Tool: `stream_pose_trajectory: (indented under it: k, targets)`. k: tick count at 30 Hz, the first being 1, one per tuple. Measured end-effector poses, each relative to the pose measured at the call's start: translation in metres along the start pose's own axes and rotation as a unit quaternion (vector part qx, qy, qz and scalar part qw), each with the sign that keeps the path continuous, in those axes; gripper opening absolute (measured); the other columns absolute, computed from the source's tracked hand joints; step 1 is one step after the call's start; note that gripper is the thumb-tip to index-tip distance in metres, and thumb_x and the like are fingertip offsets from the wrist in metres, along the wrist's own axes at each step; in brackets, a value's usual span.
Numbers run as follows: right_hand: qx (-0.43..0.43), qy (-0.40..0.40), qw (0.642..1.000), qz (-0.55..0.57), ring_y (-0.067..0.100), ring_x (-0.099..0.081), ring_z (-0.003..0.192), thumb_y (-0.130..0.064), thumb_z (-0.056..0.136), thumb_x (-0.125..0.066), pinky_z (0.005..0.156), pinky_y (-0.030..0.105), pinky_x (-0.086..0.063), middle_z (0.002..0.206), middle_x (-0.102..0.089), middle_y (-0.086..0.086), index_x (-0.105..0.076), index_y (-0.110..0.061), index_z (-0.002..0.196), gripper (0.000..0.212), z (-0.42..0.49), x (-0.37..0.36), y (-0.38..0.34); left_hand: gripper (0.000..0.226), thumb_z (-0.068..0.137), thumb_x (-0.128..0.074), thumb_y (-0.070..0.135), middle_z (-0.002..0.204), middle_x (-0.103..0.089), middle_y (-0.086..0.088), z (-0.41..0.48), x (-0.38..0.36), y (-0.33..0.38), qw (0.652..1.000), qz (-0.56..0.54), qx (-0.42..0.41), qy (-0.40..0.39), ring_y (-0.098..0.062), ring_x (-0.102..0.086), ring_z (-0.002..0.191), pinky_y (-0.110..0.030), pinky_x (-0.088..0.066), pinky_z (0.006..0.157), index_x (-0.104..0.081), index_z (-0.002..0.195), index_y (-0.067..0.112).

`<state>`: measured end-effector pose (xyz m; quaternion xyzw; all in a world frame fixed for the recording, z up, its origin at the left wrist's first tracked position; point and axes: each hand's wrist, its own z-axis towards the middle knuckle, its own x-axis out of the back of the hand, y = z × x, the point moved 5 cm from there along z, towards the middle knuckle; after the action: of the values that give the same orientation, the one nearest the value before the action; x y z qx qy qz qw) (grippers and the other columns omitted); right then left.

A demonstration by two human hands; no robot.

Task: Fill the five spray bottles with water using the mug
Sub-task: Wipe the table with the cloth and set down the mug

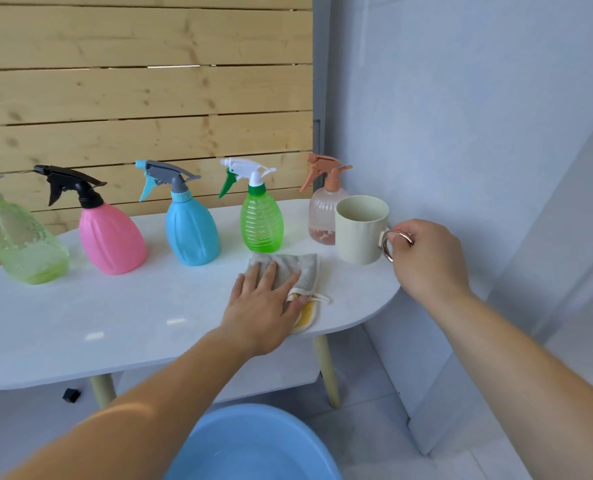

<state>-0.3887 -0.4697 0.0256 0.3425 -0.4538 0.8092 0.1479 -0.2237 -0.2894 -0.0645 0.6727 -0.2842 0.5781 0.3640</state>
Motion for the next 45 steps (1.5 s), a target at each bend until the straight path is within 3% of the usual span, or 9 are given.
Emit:
stream_pose_trajectory:
  k: [8,12,15,24,28,36,39,42,45]
  targets:
    - [0.056,0.079,0.995,-0.015,0.030,-0.055,0.072,-0.024,0.094,-0.049,0.056,0.033,-0.036,0.072,-0.062,0.002,-0.063,-0.014,0.078,0.024,0.008,0.016,-0.001,0.060,0.107,-0.019,0.061,0.176,-0.001,-0.009,0.038,-0.014,0.101,0.998,-0.007,-0.053,-0.015,-0.037,0.011,0.160,-0.059,0.004,0.127,-0.011,0.164,0.044]
    - [0.063,0.080,0.995,0.003,0.025,-0.055,0.073,-0.023,0.093,-0.050,0.057,0.030,-0.032,0.073,-0.062,-0.001,-0.068,-0.018,0.082,0.022,0.013,0.024,-0.006,0.058,0.108,-0.023,0.055,0.176,-0.005,-0.007,0.042,-0.011,0.103,0.999,-0.020,-0.039,-0.005,-0.033,0.006,0.161,-0.055,0.002,0.129,-0.019,0.164,0.039]
    - [0.057,0.064,0.996,0.006,0.027,-0.056,0.073,-0.023,0.092,-0.050,0.057,0.034,-0.042,0.073,-0.064,0.000,-0.067,-0.015,0.079,0.023,0.015,0.024,-0.003,0.059,0.107,-0.026,0.050,0.175,-0.011,-0.005,0.033,-0.005,0.078,1.000,-0.011,-0.015,0.011,-0.029,-0.001,0.162,-0.050,-0.006,0.130,-0.023,0.164,0.033]
    - [0.015,-0.047,0.998,0.049,0.026,-0.062,0.088,-0.017,0.094,-0.052,0.078,0.038,-0.053,0.090,-0.070,-0.001,-0.071,-0.020,0.088,0.020,0.005,0.005,0.010,0.061,0.105,-0.028,0.048,0.172,-0.023,-0.007,-0.027,0.015,-0.041,0.986,0.043,0.155,0.045,-0.030,-0.016,0.160,-0.044,-0.017,0.129,-0.031,0.162,0.027]
    - [0.011,-0.149,0.983,0.104,0.019,-0.061,0.085,-0.015,0.097,-0.053,0.074,0.029,-0.050,0.091,-0.067,-0.008,-0.068,-0.022,0.092,0.018,-0.002,-0.023,0.009,0.061,0.106,-0.027,0.045,0.174,-0.017,-0.006,-0.034,0.016,-0.051,0.984,0.014,0.176,0.038,-0.028,-0.011,0.161,-0.043,-0.016,0.130,-0.026,0.164,0.025]
    - [-0.042,-0.243,0.953,0.177,0.018,-0.061,0.102,-0.019,0.099,-0.050,0.098,0.046,-0.052,0.092,-0.061,-0.015,-0.064,-0.029,0.094,0.019,-0.011,-0.052,0.003,0.066,0.107,-0.023,0.052,0.176,-0.003,-0.002,-0.055,0.015,-0.074,0.981,-0.010,0.192,0.026,-0.024,0.003,0.162,-0.042,-0.007,0.131,-0.015,0.166,0.025]
    - [-0.068,-0.246,0.949,0.183,0.015,-0.060,0.104,-0.017,0.097,-0.049,0.096,0.041,-0.053,0.098,-0.061,-0.013,-0.064,-0.029,0.103,0.020,-0.012,-0.053,0.002,0.070,0.106,-0.021,0.059,0.176,-0.003,-0.006,-0.056,0.012,-0.072,0.983,-0.014,0.182,0.036,-0.027,0.004,0.162,-0.043,-0.004,0.131,-0.015,0.166,0.025]
    - [-0.056,-0.228,0.960,0.152,0.010,-0.057,0.090,-0.013,0.093,-0.049,0.074,0.027,-0.048,0.107,-0.060,-0.005,-0.063,-0.031,0.118,0.034,-0.013,-0.046,-0.006,0.069,0.105,-0.023,0.059,0.176,-0.005,-0.006,-0.056,0.011,-0.073,0.983,-0.013,0.179,0.043,-0.028,0.003,0.162,-0.044,-0.005,0.131,-0.016,0.166,0.026]
    - [0.001,-0.108,0.991,0.077,0.022,-0.052,0.108,-0.013,0.092,-0.046,0.078,0.029,-0.039,0.122,-0.052,0.005,-0.063,-0.027,0.123,0.038,-0.010,-0.029,-0.022,0.068,0.106,-0.023,0.055,0.176,-0.003,-0.005,-0.053,0.011,-0.074,0.983,-0.006,0.183,0.033,-0.027,0.003,0.162,-0.043,-0.005,0.131,-0.014,0.166,0.025]
